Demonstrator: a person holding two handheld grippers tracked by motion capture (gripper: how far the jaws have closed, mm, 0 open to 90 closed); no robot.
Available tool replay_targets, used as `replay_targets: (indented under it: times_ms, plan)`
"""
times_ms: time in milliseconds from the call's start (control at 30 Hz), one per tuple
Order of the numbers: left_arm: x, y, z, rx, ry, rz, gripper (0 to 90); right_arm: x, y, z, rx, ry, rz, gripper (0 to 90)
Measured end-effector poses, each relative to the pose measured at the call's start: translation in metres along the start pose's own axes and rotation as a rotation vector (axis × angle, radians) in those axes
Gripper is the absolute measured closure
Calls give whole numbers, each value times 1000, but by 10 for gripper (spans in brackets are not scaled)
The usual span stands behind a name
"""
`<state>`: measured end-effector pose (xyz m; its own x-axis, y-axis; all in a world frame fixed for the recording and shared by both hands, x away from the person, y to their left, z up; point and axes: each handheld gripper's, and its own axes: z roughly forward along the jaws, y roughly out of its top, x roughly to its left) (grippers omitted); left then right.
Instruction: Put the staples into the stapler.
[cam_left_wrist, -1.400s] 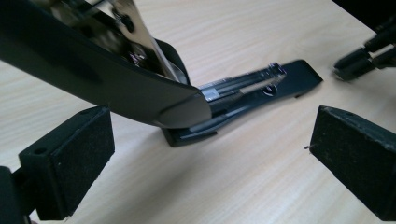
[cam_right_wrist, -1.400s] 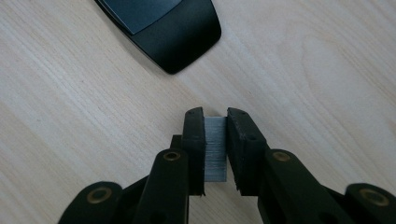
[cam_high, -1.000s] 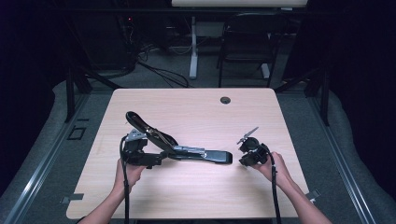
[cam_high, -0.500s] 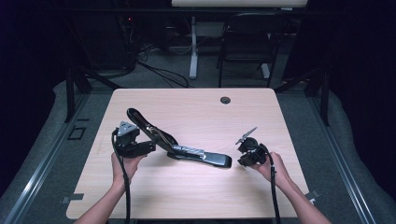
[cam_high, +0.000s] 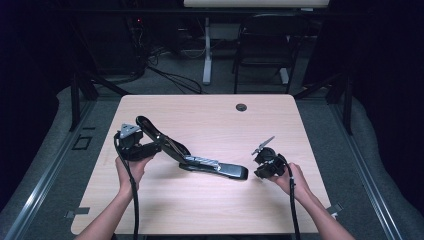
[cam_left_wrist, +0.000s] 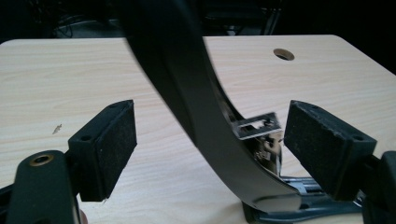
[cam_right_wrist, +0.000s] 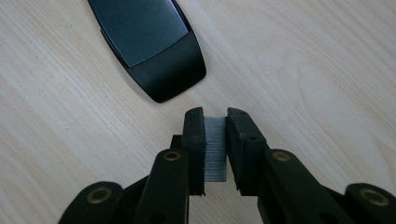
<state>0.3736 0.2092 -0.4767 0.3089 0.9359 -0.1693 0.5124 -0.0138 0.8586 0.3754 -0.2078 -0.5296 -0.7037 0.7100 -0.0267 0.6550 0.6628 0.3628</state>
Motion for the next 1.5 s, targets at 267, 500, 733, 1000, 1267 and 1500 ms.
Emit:
replay_targets:
  times_ms: [267, 500, 733, 1000, 1267, 1500]
  plan:
    - [6, 0, 5, -111, -7, -5, 424, 1, 1, 0, 0, 0, 0, 783]
    - [3, -1, 3, -121, 7, 7, 607, 1, 1, -1, -5, -2, -5, 783]
    - [-1, -2, -1, -111, 27, 9, 606, 2, 2, -4, -31, 19, 4, 783]
    - [0, -5, -8, -109, 18, 5, 601, 0, 3, -6, -43, 25, 9, 783]
    - [0, -8, -15, -100, 13, -12, 600, 2, 6, -9, -50, 23, -10, 783]
    - [2, -8, -17, -94, -1, -9, 598, 9, 20, -3, -62, 43, -47, 783]
